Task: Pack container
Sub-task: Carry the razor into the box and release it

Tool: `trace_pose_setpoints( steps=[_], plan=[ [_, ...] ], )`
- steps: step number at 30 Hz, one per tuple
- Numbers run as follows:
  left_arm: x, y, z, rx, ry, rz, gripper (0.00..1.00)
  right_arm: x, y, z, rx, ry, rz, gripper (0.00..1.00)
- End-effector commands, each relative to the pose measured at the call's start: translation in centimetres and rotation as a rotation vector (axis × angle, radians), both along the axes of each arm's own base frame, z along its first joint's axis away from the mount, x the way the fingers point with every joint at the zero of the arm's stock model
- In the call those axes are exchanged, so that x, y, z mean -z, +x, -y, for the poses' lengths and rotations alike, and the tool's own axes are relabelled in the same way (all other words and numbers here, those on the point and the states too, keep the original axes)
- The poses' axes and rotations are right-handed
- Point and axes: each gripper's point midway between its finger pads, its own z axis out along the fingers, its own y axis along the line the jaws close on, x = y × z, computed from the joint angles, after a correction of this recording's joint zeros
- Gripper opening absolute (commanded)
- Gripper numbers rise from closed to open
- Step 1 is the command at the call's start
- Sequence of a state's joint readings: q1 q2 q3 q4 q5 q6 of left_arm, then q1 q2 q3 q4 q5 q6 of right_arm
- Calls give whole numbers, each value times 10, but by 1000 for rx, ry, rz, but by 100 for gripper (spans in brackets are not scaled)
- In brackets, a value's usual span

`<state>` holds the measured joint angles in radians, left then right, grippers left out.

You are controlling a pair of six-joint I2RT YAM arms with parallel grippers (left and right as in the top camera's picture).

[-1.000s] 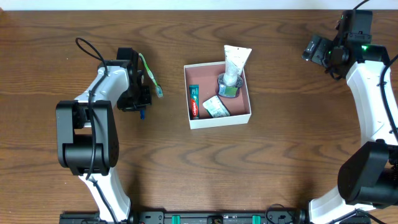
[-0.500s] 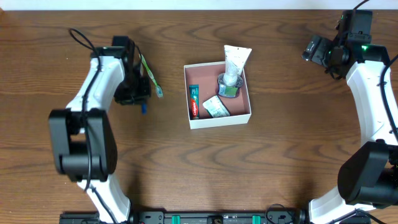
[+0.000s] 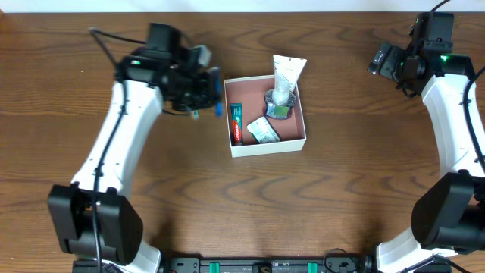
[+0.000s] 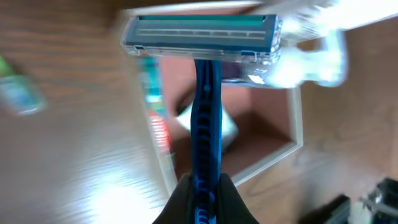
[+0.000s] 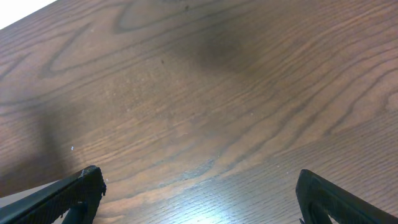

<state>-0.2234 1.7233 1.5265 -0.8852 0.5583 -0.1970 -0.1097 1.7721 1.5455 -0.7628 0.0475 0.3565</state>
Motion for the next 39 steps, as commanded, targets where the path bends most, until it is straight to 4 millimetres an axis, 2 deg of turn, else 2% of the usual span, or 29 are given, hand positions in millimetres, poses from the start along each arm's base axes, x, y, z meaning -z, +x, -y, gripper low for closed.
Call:
trace_pose_setpoints(
  steps=[1,3,7,14,21,26,28,30,32,35,39],
  plan=[
    [-5,-6,30,9,2,8,6,-4,2,-2,6,6,12,99],
    [1,-4,32,-39,80,24,6,-4,2,-2,6,6,11,99],
    [9,-1,24,-133,221,49,6,-4,2,-2,6,6,12,99],
    [22,4,16,-166,296,49,6,-4,2,-2,6,6,11,99],
    [54,7,28,-137,317,-4,7,-4,2,-2,6,6,12,99],
    [66,7,41,-110,322,-7,8,-4,2,-2,6,6,12,99],
    [67,8,41,-110,323,-7,17,-4,2,-2,6,6,11,99],
    [67,9,41,-111,322,-6,33,-4,2,-2,6,6,12,99],
    [67,10,38,-115,322,-6,40,-4,2,-2,6,6,11,99],
    [66,11,34,-125,323,-9,42,-4,2,-2,6,6,12,99],
    [55,16,24,-155,310,10,42,-4,2,-2,6,6,11,99]
  ],
)
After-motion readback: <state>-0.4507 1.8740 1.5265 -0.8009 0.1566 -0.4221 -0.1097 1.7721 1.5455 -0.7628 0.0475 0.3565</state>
